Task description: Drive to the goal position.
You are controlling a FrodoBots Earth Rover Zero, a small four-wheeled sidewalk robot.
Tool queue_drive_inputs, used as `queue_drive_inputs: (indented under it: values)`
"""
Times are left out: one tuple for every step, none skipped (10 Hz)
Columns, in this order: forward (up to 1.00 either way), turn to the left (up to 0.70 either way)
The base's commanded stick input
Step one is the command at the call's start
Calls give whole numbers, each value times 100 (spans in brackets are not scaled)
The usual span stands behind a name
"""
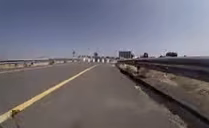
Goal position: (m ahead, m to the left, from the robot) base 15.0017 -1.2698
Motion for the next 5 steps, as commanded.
queue_drive_inputs:
  values:
    - [100, 0]
    - [100, 0]
    - [100, 0]
    - [100, 0]
    - [100, 0]
